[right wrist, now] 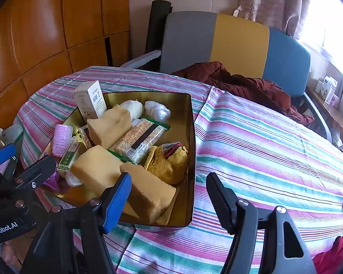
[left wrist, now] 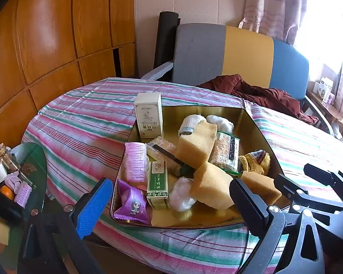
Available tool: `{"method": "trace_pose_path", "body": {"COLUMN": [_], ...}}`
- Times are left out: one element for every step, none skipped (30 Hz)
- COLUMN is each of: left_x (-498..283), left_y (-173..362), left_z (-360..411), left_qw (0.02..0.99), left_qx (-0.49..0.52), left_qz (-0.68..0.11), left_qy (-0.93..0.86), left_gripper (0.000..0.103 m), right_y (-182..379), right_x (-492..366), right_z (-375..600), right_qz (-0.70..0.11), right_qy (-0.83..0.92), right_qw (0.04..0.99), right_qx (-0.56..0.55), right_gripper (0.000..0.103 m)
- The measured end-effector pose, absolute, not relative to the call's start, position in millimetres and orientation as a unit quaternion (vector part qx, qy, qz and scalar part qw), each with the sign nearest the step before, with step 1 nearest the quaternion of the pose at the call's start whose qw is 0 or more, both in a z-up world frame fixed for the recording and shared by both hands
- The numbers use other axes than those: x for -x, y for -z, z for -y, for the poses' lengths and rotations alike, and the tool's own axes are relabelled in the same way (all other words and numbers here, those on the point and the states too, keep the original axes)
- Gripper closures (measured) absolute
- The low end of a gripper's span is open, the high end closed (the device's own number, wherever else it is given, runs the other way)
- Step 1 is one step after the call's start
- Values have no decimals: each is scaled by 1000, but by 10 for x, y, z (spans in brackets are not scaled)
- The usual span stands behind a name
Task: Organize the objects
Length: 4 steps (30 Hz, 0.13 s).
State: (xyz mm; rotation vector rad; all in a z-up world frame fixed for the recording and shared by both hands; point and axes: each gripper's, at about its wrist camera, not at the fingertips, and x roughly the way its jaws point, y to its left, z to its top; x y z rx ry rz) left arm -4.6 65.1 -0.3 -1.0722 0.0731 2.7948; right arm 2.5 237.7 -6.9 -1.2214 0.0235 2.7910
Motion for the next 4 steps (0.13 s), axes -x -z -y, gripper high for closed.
{"method": "trace_pose_path", "body": {"left_x": [45, 47, 53, 60], "left_y": [3, 4, 5, 5], "left_z": [-650, -649, -647, -644], "left_qw": [73, 72, 73, 75], "left_qx": [356, 356, 356, 358], "left_qz": [-24, -25, -24, -23], "left_qy": [-931, -932, -931, -931], "left_gripper": [0, 0, 0, 0], "right_y": [67, 66, 67, 67], "right_x": [-24, -22, -25, -27], "right_z": [-2378, -2379, -2372, -2371], "right_qz": [-8, -8, -8, -9], "right_qy": [-915, -915, -915, -916], "right_qw": [48, 47, 47, 46], "right_qx": [400, 400, 400, 399], "right_gripper": [34, 34, 34, 34]}}
